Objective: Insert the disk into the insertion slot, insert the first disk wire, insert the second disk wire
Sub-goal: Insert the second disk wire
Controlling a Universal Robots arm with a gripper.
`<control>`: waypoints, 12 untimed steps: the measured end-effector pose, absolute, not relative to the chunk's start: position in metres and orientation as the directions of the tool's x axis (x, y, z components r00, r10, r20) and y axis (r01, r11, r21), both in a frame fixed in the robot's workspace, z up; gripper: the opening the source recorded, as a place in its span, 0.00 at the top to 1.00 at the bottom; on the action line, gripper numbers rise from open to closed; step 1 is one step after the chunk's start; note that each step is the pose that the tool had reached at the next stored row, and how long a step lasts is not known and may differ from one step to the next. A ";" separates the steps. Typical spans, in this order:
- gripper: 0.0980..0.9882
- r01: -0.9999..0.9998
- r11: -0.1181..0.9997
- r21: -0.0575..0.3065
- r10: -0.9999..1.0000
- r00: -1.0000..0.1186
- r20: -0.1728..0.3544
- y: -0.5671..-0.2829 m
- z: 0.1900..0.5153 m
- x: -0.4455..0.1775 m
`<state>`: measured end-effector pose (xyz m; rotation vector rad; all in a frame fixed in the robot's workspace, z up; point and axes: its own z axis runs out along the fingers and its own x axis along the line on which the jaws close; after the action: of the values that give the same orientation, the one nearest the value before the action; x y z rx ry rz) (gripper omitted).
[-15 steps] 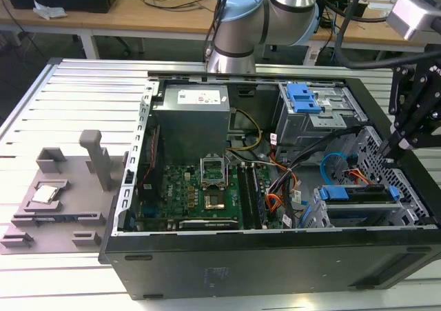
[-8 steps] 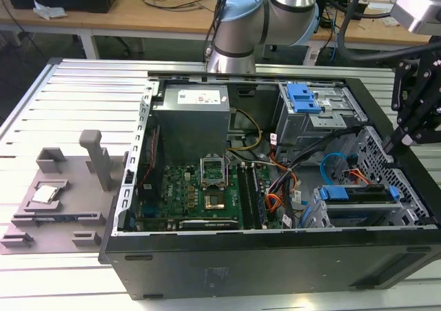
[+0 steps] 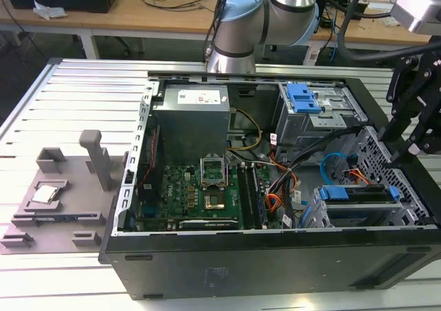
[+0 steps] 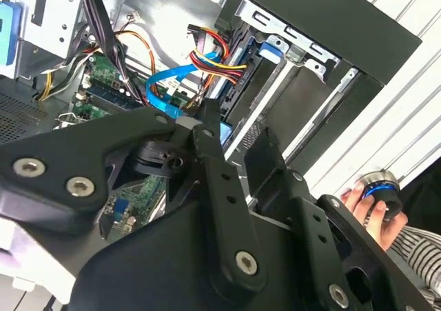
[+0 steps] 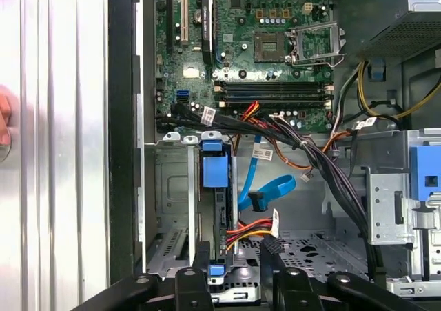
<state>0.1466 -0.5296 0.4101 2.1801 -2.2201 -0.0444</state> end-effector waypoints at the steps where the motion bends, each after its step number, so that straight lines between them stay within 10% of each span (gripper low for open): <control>1: 0.64 -0.999 0.018 0.041 -1.000 -0.018 0.001 -0.525 0.410 0.147; 12: 0.64 -0.999 0.018 0.041 -1.000 -0.018 0.001 -0.522 0.409 0.134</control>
<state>0.1338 -0.5220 0.4090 2.1804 -2.2202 -0.0449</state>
